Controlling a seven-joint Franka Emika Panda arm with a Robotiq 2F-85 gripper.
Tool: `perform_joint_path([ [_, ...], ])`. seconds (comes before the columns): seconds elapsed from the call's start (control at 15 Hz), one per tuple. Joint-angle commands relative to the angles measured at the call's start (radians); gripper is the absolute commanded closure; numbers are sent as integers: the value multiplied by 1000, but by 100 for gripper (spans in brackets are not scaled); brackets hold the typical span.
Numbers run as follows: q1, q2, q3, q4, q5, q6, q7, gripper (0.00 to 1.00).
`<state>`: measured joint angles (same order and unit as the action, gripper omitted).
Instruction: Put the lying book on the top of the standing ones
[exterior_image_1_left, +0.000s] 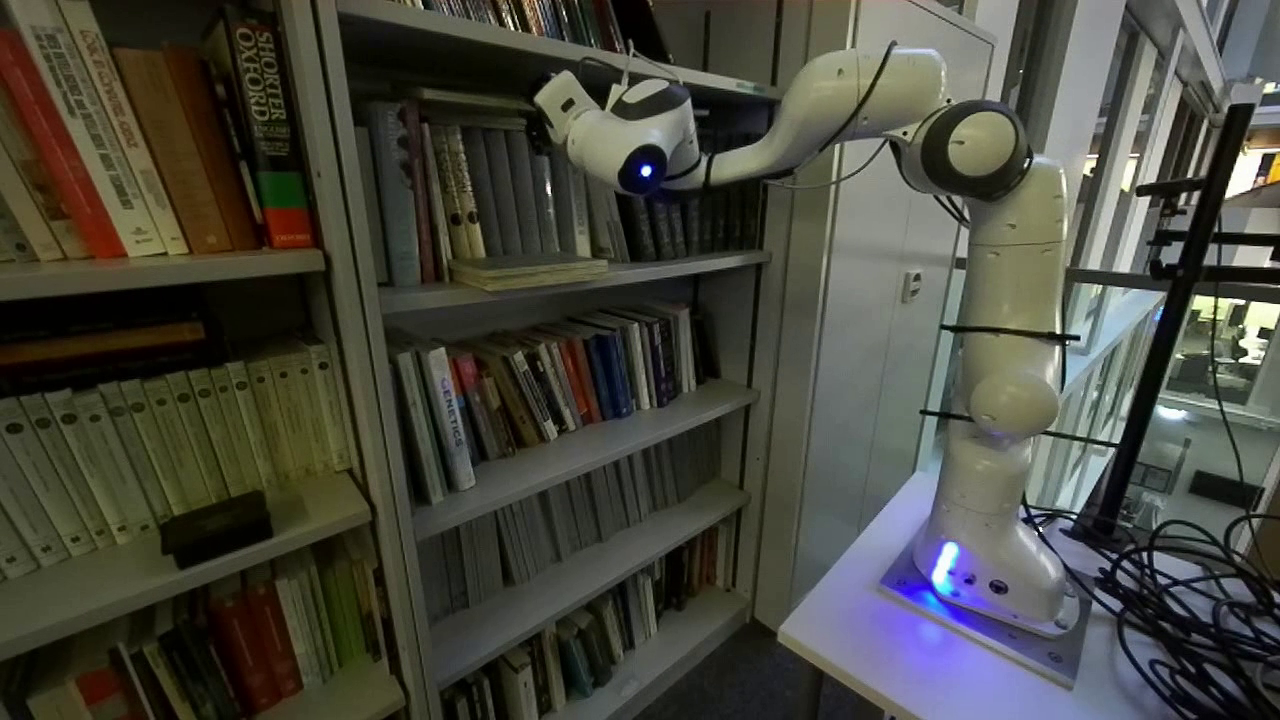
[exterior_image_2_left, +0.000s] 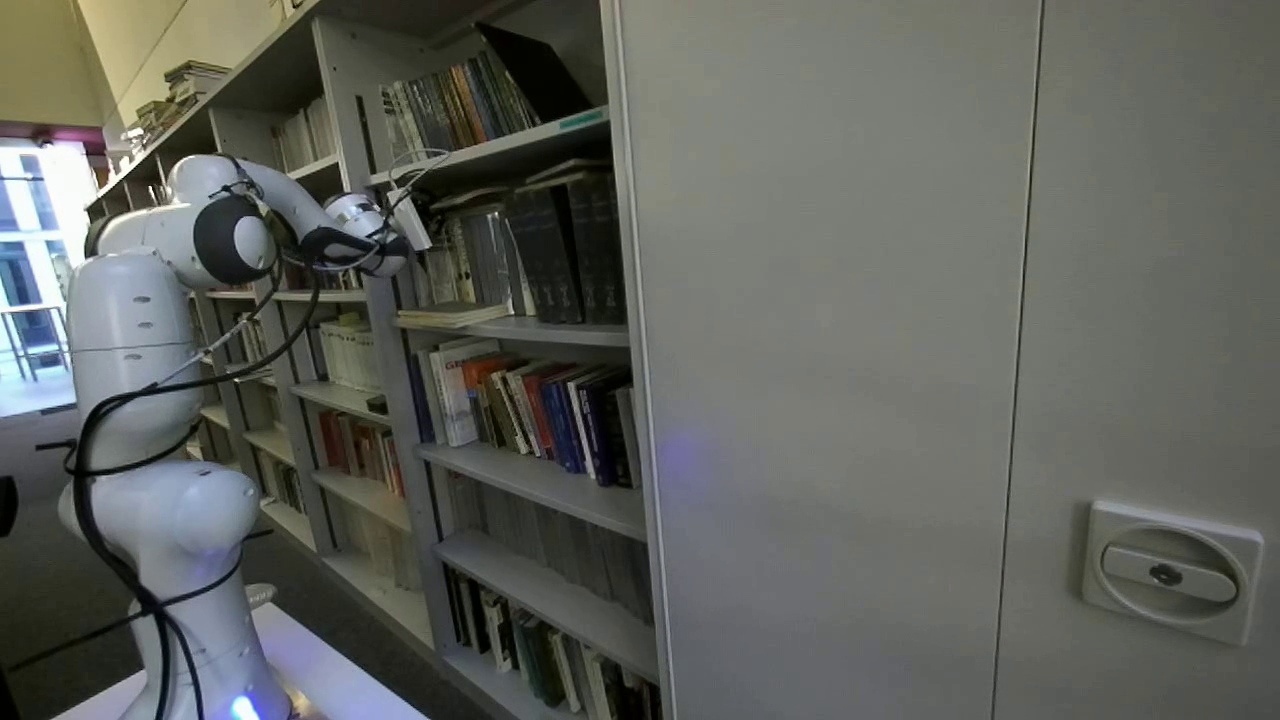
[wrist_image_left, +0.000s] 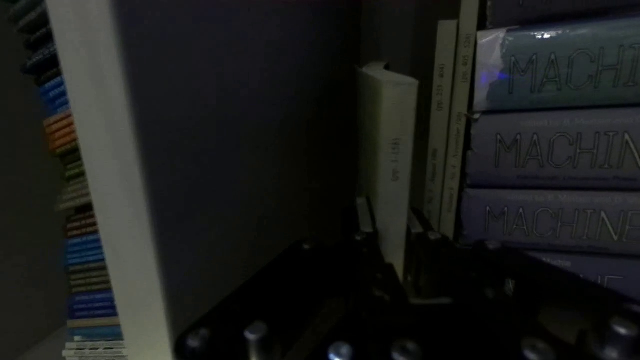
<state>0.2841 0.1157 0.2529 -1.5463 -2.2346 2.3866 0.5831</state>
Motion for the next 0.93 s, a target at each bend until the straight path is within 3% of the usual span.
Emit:
perform_joint_path([
  [0.0, -18, 65, -4, 139, 2, 56, -80, 96],
  [0.07, -21, 68, -6, 147, 5, 71, -88, 61],
  [0.13, -24, 61, -5, 139, 5, 82, -81, 60],
  [0.27, -19, 25, -7, 85, -8, 82, -39, 45],
  [0.67, 15, -146, 23, -227, -6, 39, 71, 1],
  [0.73, 19, -169, 26, -269, -3, 43, 81, 0],
  [0.8, 16, -192, 36, -303, 7, 45, 79, 35],
  [0.87, 17, -213, 39, -334, 9, 46, 82, 31],
])
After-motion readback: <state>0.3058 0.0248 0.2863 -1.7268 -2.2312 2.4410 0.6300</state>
